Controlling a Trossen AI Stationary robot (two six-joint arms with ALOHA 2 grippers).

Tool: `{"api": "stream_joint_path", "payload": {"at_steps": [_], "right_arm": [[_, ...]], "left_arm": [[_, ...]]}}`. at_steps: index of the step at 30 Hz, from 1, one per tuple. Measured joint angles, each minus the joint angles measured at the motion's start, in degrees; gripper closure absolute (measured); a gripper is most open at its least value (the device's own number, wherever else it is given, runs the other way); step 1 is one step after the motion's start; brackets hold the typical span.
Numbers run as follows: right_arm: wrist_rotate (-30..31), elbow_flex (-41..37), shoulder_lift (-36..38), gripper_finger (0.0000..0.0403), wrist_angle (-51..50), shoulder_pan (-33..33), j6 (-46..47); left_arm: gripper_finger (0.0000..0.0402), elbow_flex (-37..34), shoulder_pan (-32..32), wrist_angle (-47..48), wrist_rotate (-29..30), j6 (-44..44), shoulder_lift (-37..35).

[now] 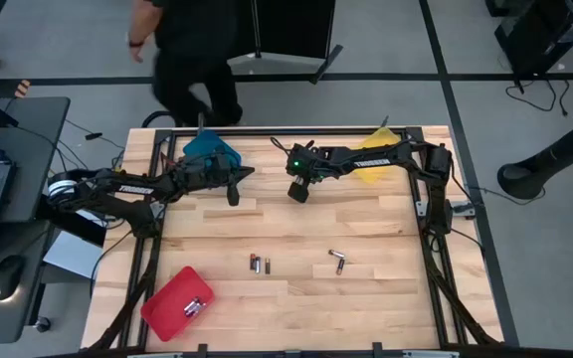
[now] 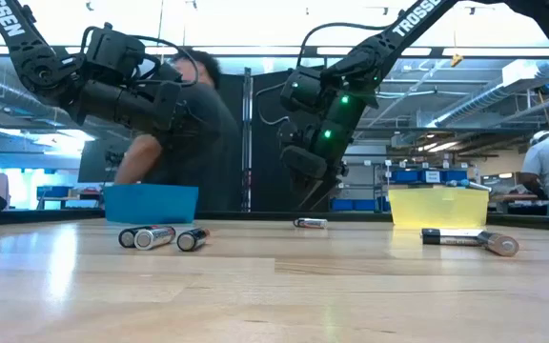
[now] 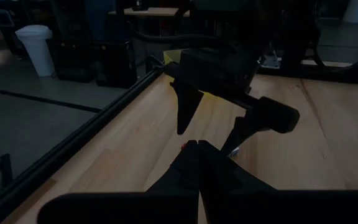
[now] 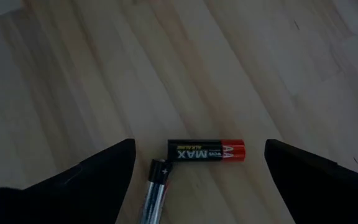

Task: Sort batteries
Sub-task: Put the bottom black orange battery into the yellow bin

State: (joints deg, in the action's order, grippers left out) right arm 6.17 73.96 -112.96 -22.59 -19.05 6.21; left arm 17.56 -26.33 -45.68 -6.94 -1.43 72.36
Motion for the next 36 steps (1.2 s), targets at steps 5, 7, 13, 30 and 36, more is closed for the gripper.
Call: {"api": "stream_joint_path", "payload": {"at_steps": [5, 7, 13, 30, 36], "right_arm": [[-0.2, 1.4, 0.4, 0.0034, -0.8, 0.6, -1.8], [-0.3, 2.4, 1.1, 0.0034, -1.4, 1.7, -2.8], [-1.6, 6.0, 2.3, 0.0048, -4.5, 6.6, -3.7], [6.3, -1.8, 2.2, 0.0383, 2.2, 19.6, -2.6], [8.6, -2.9, 2.3, 0.0369, 3.6, 24.2, 0.2]], "left_arm": [[0.0396, 0.0, 0.0, 0.5, 0.0, 0.0, 0.0], [0.0396, 0.0, 0.0, 0.9, 0.0, 0.0, 0.0], [0.0396, 0.0, 0.1, 3.5, -4.1, 0.0, 0.0], [0.0396, 9.4, 16.3, 34.0, -8.7, -2.9, -0.1], [0.0394, 18.8, 26.7, 55.5, -1.5, -1.5, -0.1]]}}
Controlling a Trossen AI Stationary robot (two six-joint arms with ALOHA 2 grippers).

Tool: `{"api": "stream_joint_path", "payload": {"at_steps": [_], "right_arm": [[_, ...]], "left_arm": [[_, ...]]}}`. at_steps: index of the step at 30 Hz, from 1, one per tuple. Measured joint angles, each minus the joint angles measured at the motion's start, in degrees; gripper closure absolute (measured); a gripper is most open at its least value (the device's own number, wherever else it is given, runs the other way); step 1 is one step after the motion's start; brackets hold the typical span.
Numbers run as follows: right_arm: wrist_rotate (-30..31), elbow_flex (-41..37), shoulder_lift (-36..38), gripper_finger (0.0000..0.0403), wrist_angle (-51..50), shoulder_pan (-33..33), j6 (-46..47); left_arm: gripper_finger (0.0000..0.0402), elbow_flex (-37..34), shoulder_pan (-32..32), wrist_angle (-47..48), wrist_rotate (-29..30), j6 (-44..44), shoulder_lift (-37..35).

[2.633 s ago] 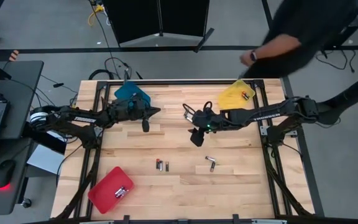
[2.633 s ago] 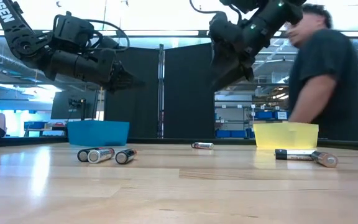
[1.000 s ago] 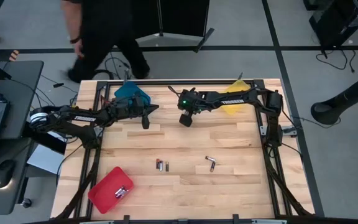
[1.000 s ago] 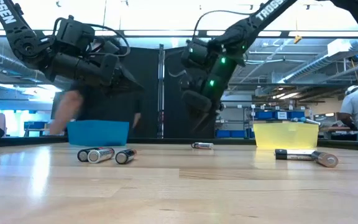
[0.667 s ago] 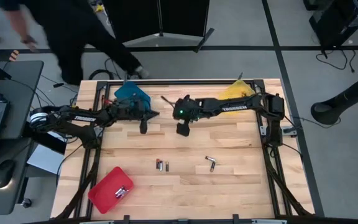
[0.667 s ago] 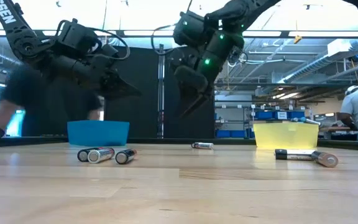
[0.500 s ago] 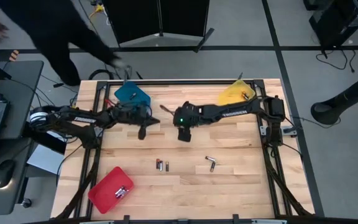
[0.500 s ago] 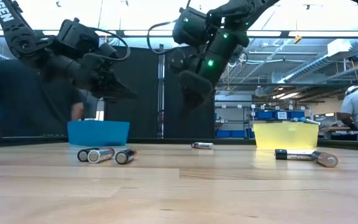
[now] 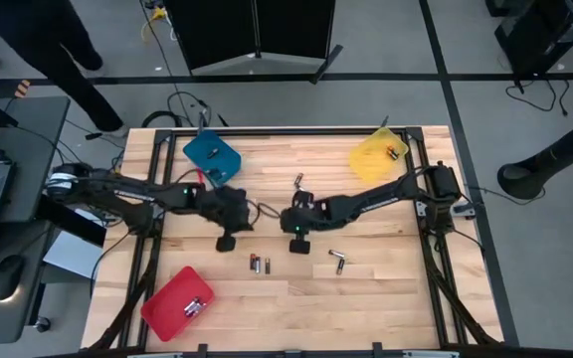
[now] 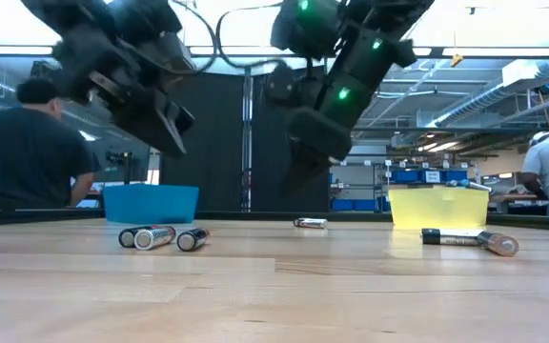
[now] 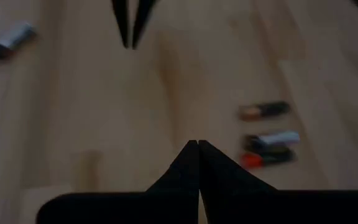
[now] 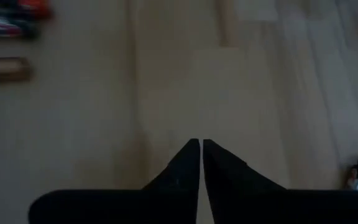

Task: Sort batteries
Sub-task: Put the bottom black orange battery into the yellow bin

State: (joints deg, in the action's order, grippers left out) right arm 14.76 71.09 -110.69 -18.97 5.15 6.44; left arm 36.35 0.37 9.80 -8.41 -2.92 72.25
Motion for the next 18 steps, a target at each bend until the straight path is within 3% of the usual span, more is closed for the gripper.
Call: {"api": "stream_joint_path", "payload": {"at_steps": [7, 12, 18], "right_arm": [[4.7, -0.1, 0.0, 0.0392, -1.3, 5.5, 3.7], [5.4, -0.1, 0.0, 0.0386, -1.8, 8.9, 7.4], [6.8, -0.1, 0.0, 0.0379, -1.8, 12.3, 11.5]], "left_arm": [[0.0350, 2.3, 11.0, 5.6, 4.2, 10.9, 0.0], [0.0284, 2.3, 17.7, 3.4, 8.0, 17.8, 2.5], [0.0195, 2.2, 23.0, -0.3, 18.6, 21.5, 8.6]]}}
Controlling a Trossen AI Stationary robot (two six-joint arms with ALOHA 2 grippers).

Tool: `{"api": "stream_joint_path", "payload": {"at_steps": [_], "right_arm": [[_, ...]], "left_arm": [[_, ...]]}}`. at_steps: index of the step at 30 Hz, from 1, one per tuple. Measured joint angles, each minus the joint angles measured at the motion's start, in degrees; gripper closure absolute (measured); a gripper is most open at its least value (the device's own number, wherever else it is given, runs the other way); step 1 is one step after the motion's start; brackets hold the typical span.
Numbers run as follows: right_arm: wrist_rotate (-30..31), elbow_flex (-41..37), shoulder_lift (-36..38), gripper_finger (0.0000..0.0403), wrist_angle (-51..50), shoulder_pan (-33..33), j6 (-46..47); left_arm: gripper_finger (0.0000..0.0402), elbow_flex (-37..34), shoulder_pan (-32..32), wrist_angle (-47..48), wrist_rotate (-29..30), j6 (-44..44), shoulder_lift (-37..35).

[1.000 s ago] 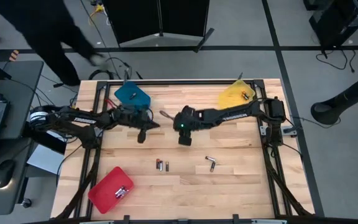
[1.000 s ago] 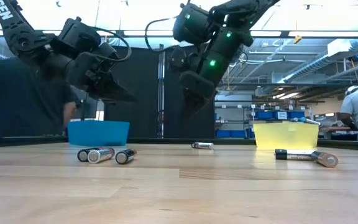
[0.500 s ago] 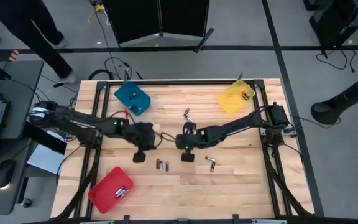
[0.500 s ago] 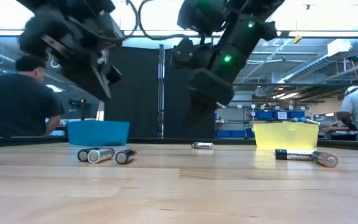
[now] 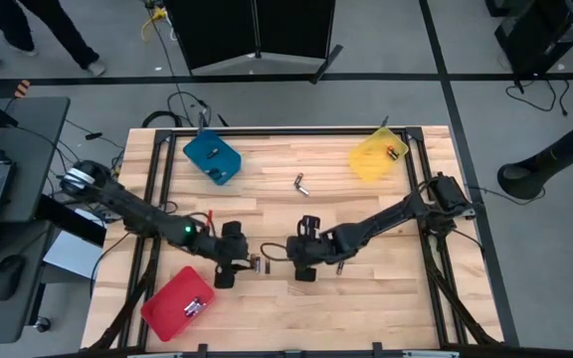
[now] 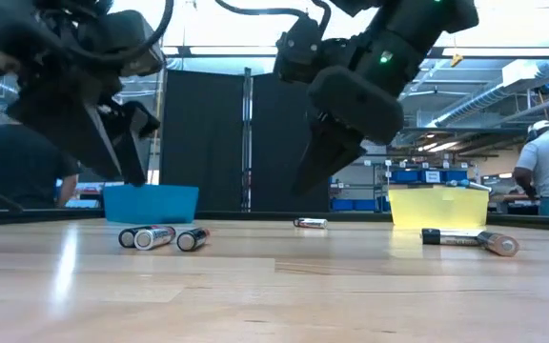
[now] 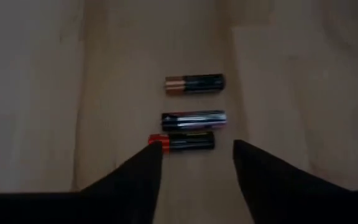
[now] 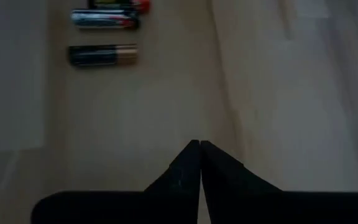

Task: Sort batteries
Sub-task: Put the bottom black orange battery into the yellow bin

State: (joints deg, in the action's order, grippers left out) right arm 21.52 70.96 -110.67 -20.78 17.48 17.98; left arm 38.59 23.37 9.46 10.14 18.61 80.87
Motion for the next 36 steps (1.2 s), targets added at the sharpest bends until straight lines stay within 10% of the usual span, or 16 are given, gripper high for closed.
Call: {"api": "stream_joint_path", "payload": {"at_steps": [12, 36], "right_arm": [[0.0, 0.0, 0.0, 0.0379, 0.0, 3.6, 2.7], [0.0, 0.0, 0.0, 0.0395, -0.1, 3.4, -0.1]], "left_arm": [[0.0094, 0.0, 1.1, -6.0, 1.7, 7.0, 7.2], [0.0085, 0.0, 0.3, -8.8, 3.7, 1.1, 12.1]]}}
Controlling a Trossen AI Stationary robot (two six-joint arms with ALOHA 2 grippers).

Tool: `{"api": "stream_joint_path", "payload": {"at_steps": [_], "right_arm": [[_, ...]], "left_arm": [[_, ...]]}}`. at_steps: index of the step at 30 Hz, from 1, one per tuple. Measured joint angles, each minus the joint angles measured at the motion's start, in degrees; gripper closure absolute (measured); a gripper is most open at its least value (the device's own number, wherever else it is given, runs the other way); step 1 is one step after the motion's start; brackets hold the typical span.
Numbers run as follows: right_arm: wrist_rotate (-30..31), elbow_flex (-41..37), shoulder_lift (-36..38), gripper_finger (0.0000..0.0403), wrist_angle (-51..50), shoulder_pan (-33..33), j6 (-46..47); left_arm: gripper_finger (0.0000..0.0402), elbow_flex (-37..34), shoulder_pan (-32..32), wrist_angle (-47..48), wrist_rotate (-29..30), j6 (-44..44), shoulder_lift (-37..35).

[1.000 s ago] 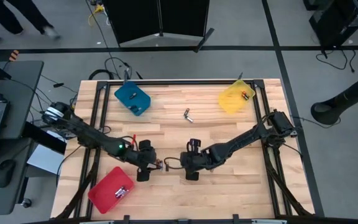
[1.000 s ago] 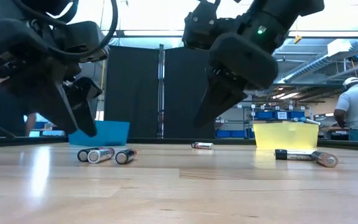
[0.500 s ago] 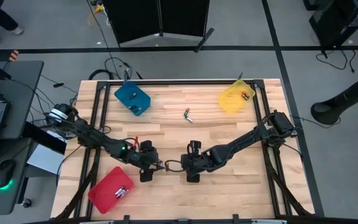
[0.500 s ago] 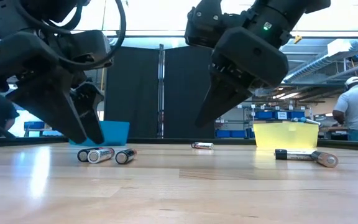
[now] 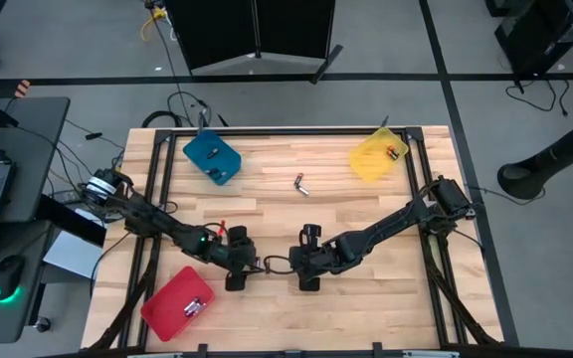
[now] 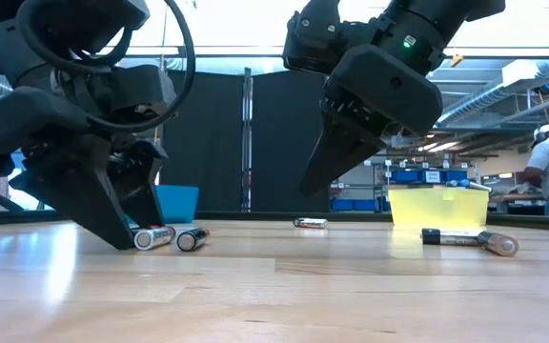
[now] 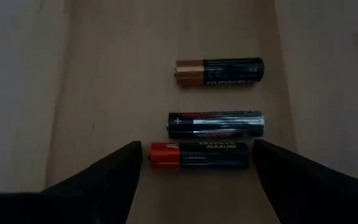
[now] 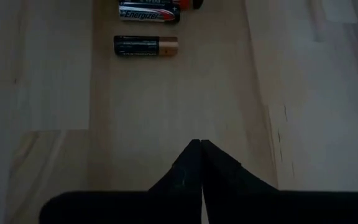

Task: Sort batteries
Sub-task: Put the bottom black orange battery into the yellow bin

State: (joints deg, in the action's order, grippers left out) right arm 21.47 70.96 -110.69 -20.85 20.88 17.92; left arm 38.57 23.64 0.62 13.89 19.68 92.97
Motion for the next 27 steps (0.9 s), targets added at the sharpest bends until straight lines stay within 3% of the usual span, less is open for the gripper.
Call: {"api": "stream_joint_path", "payload": {"at_steps": [7, 15, 27], "right_arm": [[0.0, 0.0, 0.0, 0.0383, 0.1, 0.0, -0.1], [0.0, 0.0, 0.0, 0.0391, 0.1, 0.0, -0.1], [-1.2, 0.0, 0.0, 0.0395, 0.2, -0.1, -0.1]], "left_arm": [[0.0096, 0.1, 0.0, 1.4, -0.4, -0.2, 0.0], [0.0179, 0.1, 0.0, 1.9, -1.5, -0.4, -0.1], [0.0182, 0.6, 0.0, 5.7, -1.2, 0.4, -1.3]]}}
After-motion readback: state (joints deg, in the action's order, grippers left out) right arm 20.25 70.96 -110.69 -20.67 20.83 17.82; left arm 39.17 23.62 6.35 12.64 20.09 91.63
